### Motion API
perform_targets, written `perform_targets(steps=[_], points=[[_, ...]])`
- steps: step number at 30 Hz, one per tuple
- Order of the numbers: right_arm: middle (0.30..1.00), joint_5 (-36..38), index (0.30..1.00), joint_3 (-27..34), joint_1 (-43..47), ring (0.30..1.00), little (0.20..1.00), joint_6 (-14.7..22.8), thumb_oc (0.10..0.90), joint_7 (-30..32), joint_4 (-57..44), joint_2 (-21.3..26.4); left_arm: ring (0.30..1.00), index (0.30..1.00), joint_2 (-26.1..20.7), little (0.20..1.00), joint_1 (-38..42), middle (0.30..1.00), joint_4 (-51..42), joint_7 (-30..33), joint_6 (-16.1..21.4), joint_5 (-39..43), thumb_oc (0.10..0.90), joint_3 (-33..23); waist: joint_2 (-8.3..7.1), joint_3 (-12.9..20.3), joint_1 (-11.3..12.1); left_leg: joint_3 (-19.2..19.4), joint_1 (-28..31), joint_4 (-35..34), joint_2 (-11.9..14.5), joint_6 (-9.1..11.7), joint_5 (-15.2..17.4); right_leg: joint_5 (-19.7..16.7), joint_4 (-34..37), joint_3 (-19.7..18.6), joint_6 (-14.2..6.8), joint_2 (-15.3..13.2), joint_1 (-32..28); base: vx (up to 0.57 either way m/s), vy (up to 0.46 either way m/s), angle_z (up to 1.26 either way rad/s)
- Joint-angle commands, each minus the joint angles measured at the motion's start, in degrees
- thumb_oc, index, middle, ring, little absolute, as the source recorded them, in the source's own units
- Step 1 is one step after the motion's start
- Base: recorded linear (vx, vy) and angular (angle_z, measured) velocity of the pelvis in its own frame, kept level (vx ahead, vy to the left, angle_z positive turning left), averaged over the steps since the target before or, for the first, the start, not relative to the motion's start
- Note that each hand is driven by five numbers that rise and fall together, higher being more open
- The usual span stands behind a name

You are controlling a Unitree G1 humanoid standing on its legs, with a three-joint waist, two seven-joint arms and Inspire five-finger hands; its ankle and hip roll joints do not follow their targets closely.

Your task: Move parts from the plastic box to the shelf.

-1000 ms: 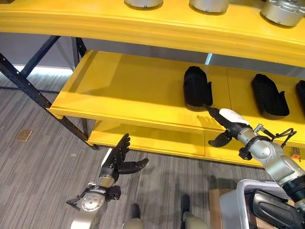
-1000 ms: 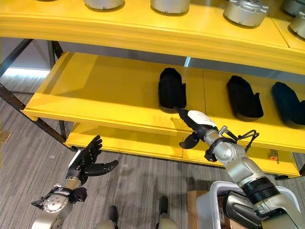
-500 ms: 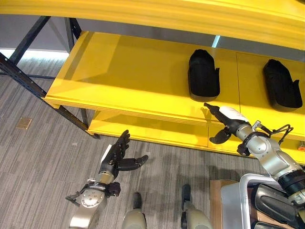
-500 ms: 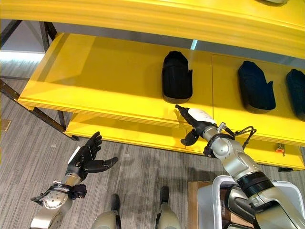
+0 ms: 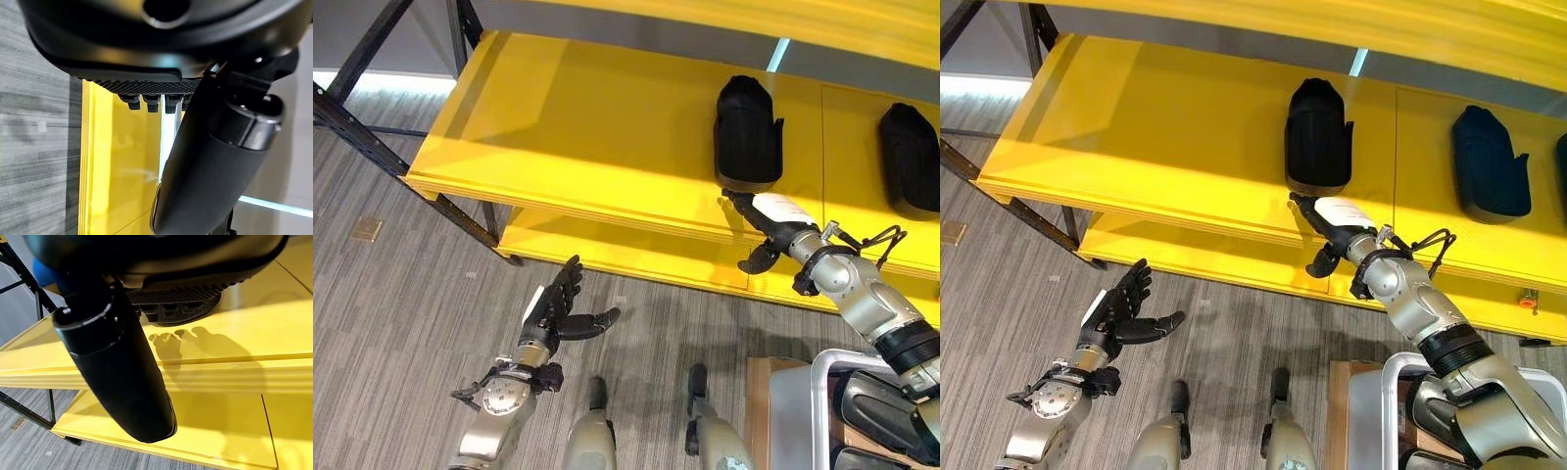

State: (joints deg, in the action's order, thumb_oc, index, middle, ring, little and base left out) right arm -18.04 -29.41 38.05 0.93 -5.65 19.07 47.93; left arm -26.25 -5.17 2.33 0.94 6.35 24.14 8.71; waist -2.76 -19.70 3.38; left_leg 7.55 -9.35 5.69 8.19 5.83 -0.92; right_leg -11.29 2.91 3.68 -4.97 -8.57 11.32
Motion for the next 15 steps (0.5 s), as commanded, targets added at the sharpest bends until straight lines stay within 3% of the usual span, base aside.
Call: perform_targets(steps=[1,15], points=[[1.0,-1.55,1.0,-1.37,9.03,1.0,1.0,1.68,0.9,3.83,0.05,0.73,1.0,1.0,-3.86,1.0,1.41,1.0,-5.56,0.21,5.86,0.65,0.9,-0.81,-0.62,2.85,0.69,-6.65,-5.95,5.62,3.69,0.53,2.68,10.37,-9.79,-0.65,-3.34,-5.11,0.06,0.0,0.0,0.0],[1.0,-3.48,1.0,-3.98,12.94,1.0,1.0,1.42,0.9,3.74,3.49,1.66,1.0,1.0,-4.6,1.0,2.11,1.0,-6.06,0.06,6.33,1.18,0.9,-0.54,0.13,1.37,0.72,-6.75,-7.5,6.2,3.62,0.48,2.28,10.46,-10.98,-0.87,-3.23,-5.04,2.04,0.0,0.0,0.0]])
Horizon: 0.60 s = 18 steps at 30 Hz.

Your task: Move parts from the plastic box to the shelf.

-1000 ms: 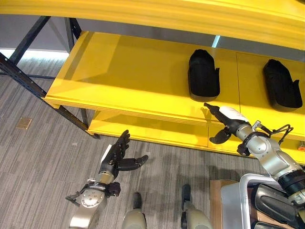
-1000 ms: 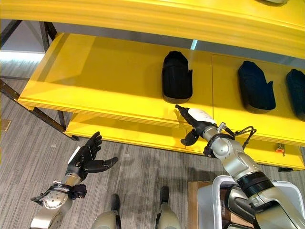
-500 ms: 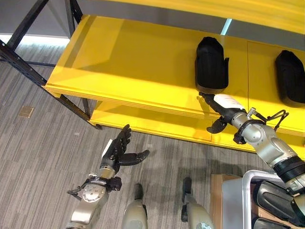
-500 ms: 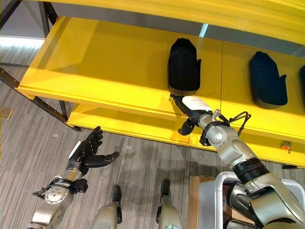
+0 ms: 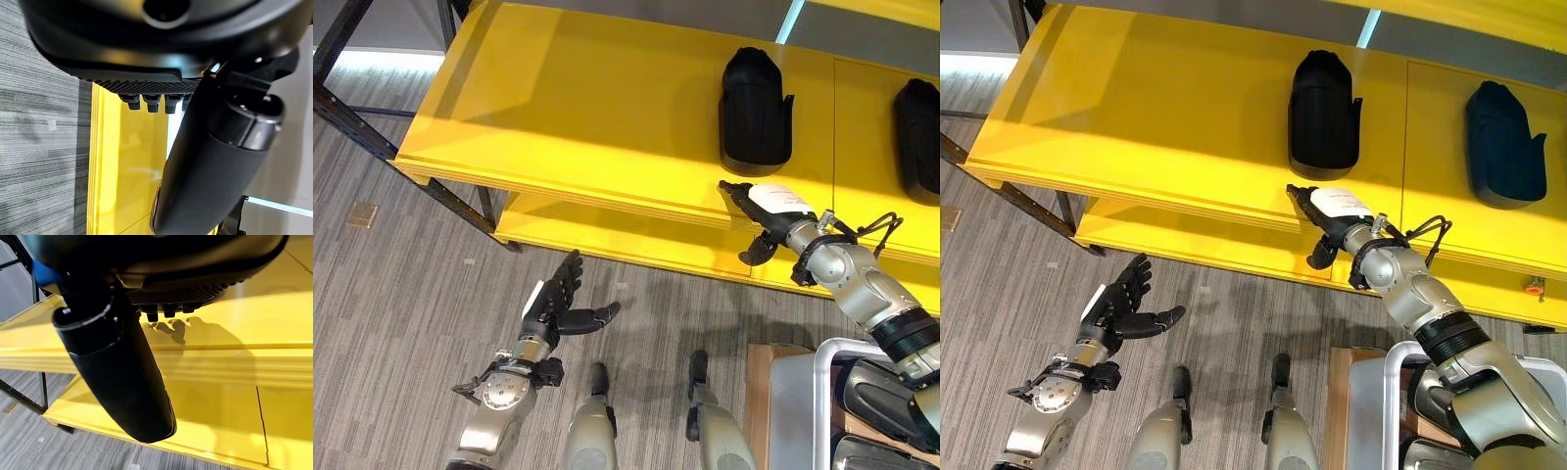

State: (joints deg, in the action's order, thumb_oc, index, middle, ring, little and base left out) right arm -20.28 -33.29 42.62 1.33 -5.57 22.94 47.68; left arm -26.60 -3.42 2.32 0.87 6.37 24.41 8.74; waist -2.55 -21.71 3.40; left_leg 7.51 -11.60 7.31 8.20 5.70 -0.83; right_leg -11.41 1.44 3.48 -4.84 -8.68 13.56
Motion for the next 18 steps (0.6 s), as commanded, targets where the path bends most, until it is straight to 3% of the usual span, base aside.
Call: perform_targets(steps=[1,18], points=[[1.0,-1.62,1.0,-0.54,9.06,1.0,1.0,1.01,0.9,3.65,0.23,1.97,1.0,1.0,-4.39,1.0,0.51,1.0,-6.04,0.19,6.32,1.02,0.9,-0.46,0.0,3.16,0.7,-6.67,-5.32,4.65,3.61,0.63,2.2,10.6,-9.69,-0.77,-3.33,-4.86,0.01,0.0,0.0,0.0],[1.0,-5.01,1.0,-3.73,15.54,1.0,1.0,0.18,0.9,5.1,5.25,4.89,1.0,1.0,-5.2,1.0,0.97,1.0,-6.21,0.39,6.96,1.86,0.9,-0.65,0.57,2.18,0.79,-6.66,-6.32,5.02,3.83,0.73,1.85,10.72,-11.24,-1.14,-3.18,-4.59,1.85,0.0,-0.002,-0.01]])
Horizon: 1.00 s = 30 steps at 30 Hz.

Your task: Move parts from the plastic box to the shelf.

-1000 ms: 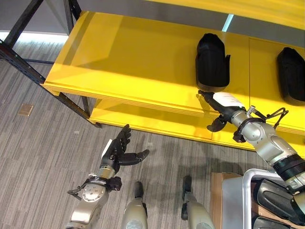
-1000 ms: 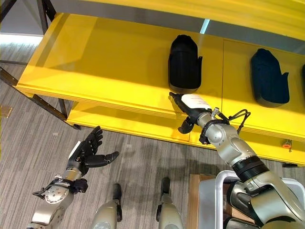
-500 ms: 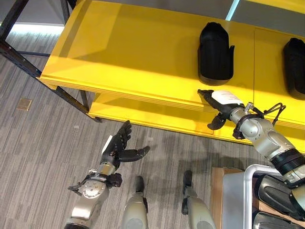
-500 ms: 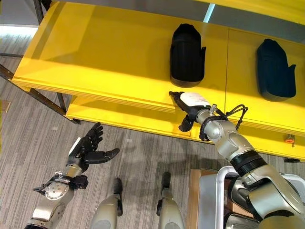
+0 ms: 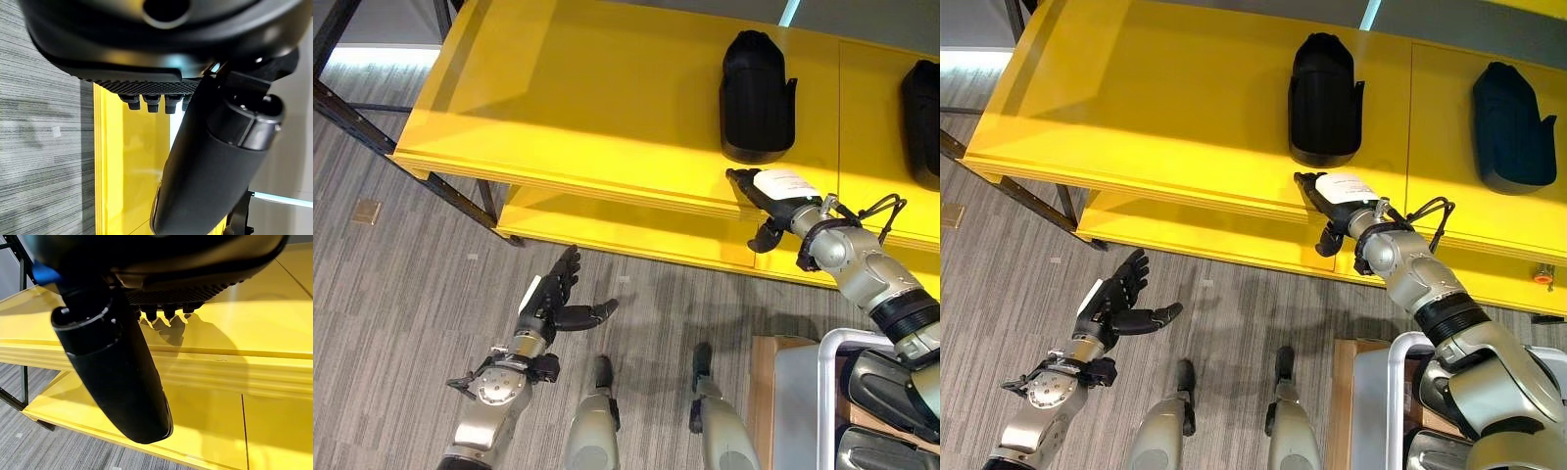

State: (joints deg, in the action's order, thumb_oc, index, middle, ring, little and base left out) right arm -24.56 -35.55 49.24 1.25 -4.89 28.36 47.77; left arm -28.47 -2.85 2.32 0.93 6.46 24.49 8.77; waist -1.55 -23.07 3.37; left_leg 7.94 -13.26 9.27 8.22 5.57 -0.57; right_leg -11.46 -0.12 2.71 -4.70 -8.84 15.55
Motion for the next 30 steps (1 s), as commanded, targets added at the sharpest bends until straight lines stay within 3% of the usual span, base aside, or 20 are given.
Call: perform_targets(steps=[1,30], points=[[1.0,-0.77,1.0,-1.45,8.99,1.0,1.0,0.19,0.9,4.48,0.47,4.72,1.0,1.0,-3.29,1.0,0.52,1.0,-6.2,0.26,6.9,1.85,0.9,-0.58,-0.39,3.53,0.82,-7.15,-4.75,3.11,3.84,0.87,1.54,10.77,-9.75,-0.25,-3.34,-4.44,-0.06,0.0,0.0,0.0],[1.0,-2.98,1.0,-7.1,16.57,1.0,1.0,0.34,0.9,4.9,6.46,6.25,1.0,1.0,-4.39,1.0,0.83,1.0,-6.78,-0.1,7.46,2.6,0.9,-0.92,-0.01,2.99,1.29,-7.78,-6.23,3.21,4.07,1.1,0.88,11.26,-11.58,0.06,-3.04,-3.91,1.75,0.0,0.0,0.0]])
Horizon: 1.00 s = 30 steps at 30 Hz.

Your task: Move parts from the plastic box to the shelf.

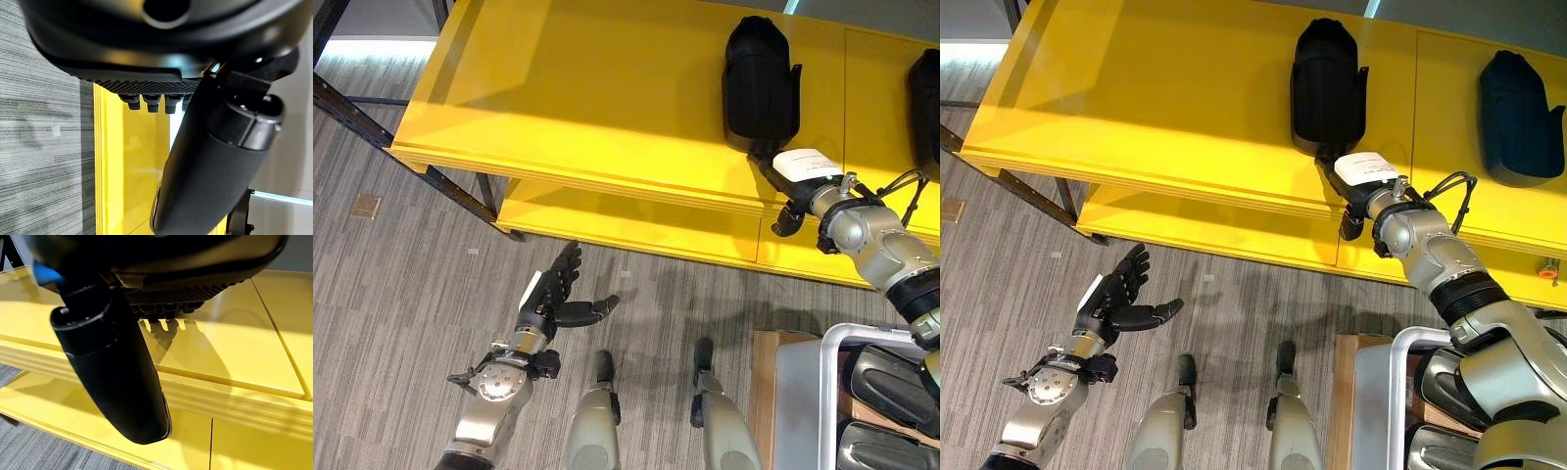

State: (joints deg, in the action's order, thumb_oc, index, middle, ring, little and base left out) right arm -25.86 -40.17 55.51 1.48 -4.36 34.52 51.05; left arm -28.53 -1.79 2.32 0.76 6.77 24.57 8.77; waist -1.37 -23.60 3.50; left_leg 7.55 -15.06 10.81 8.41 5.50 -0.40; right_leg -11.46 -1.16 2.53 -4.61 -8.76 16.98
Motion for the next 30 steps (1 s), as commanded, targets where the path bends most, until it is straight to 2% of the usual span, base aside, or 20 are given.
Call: perform_targets(steps=[1,30], points=[[1.0,-1.96,1.0,-2.8,10.78,1.0,1.0,0.06,0.9,4.4,0.36,2.98,1.0,1.0,-4.27,1.0,-0.13,1.0,-6.79,0.17,7.2,2.49,0.9,-0.8,-0.21,3.42,1.22,-7.37,-4.48,1.62,3.86,1.19,0.68,11.28,-10.66,0.26,-3.08,-3.96,0.48,0.0,0.0,0.0],[1.0,-2.0,1.0,-4.35,13.85,1.0,1.0,-0.02,0.9,4.99,0.55,2.31,1.0,1.0,-4.61,1.0,0.22,1.0,-6.67,0.69,7.3,2.61,0.9,-0.95,-0.63,3.16,1.92,-8.11,-5.84,2.31,3.68,1.14,0.76,11.42,-11.17,0.82,-2.98,-3.95,1.04,0.0,0.0,0.01]])
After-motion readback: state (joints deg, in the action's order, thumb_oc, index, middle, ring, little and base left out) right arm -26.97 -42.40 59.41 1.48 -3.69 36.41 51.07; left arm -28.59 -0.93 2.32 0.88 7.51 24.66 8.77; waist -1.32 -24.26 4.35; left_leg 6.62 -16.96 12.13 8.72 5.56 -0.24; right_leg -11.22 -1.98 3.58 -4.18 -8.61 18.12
